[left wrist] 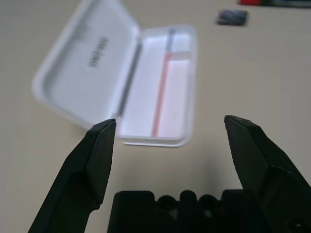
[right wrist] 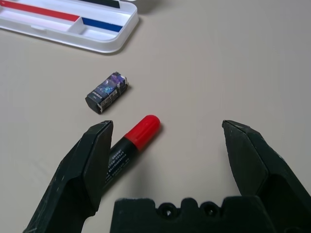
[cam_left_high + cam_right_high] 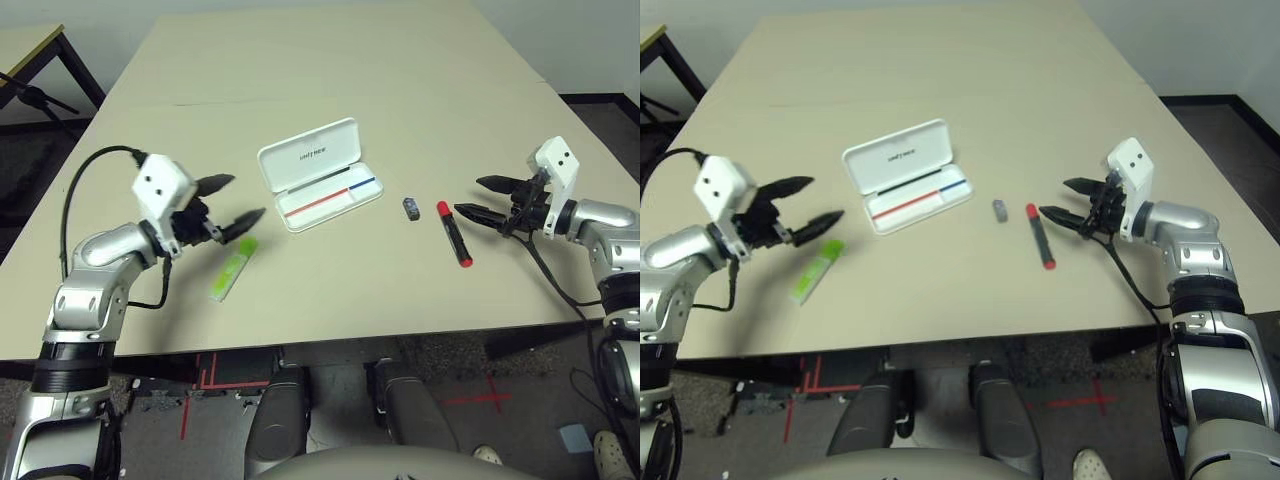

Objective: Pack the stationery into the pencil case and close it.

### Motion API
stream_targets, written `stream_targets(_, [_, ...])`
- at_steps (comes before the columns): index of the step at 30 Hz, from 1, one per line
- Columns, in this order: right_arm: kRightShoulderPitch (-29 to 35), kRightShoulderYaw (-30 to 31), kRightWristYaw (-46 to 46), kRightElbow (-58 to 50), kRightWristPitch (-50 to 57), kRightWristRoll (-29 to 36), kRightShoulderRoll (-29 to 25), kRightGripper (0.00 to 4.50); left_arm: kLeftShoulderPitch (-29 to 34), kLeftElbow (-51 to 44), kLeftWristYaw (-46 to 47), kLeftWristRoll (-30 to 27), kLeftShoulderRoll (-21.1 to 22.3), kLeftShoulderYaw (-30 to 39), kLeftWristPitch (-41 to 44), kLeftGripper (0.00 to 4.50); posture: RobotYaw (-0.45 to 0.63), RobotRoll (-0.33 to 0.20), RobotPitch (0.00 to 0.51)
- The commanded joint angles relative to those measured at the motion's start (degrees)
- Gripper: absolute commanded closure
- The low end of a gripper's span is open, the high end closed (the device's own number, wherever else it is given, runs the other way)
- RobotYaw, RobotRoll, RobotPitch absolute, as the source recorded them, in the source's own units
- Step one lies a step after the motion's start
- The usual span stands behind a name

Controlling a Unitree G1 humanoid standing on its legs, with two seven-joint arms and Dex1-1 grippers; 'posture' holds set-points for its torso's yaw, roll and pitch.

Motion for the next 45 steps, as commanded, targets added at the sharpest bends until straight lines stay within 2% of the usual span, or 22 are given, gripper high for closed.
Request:
stream_targets(1, [0.55,0.89,0.44,-0.47,-0.34,-0.66,-0.36,0.00,-3.30,-2.19,-1.24,2.39,0.78,-5.02,4.91,0.02,0.00,0.000,0.132])
stream_targets(5, [1.01,0.91,0.33,-1.04,-0.30,-0.85,-0.29,0.00,-7.83,0.11,-1.38,5.27,-0.46,-10.26,8.36,0.02,0.00,0.000,0.134])
stream_targets(12, [2.67,0.59,-0.19,-3.05,0.04,-0.81,-0.19,0.00,-13.48,6.74,-1.45,10.08,-3.69,-16.11,9.71,0.02,-0.03,0.000,0.139])
stream_targets(29, [5.71,-0.01,-2.38,-6.91,0.48,-0.41,-0.25,0.00,-18.39,16.47,-2.43,13.18,-10.09,-18.65,12.30,0.02,-0.07,0.000,0.150])
stream_targets(36, [6.73,-0.18,-3.34,-8.41,0.71,-0.23,-0.15,0.00,-19.32,18.77,-3.23,13.66,-11.09,-18.62,13.43,0.02,-0.08,0.000,0.155])
stream_targets(38, [6.90,-0.23,-3.53,-8.61,0.70,-0.20,-0.16,0.00,-19.48,19.27,-3.47,13.63,-11.06,-18.60,13.47,0.39,-0.08,0.000,0.156])
stream_targets(40, [7.01,-0.25,-3.68,-8.75,0.71,-0.18,-0.15,0.00,-19.58,19.43,-3.69,13.57,-11.00,-18.53,13.59,0.94,-0.08,0.000,0.156])
stream_targets(45, [7.31,-0.17,-4.18,-8.97,0.46,-0.18,0.07,0.00,-19.72,19.47,-4.29,13.64,-10.68,-18.50,14.14,2.85,-0.08,0.000,0.158])
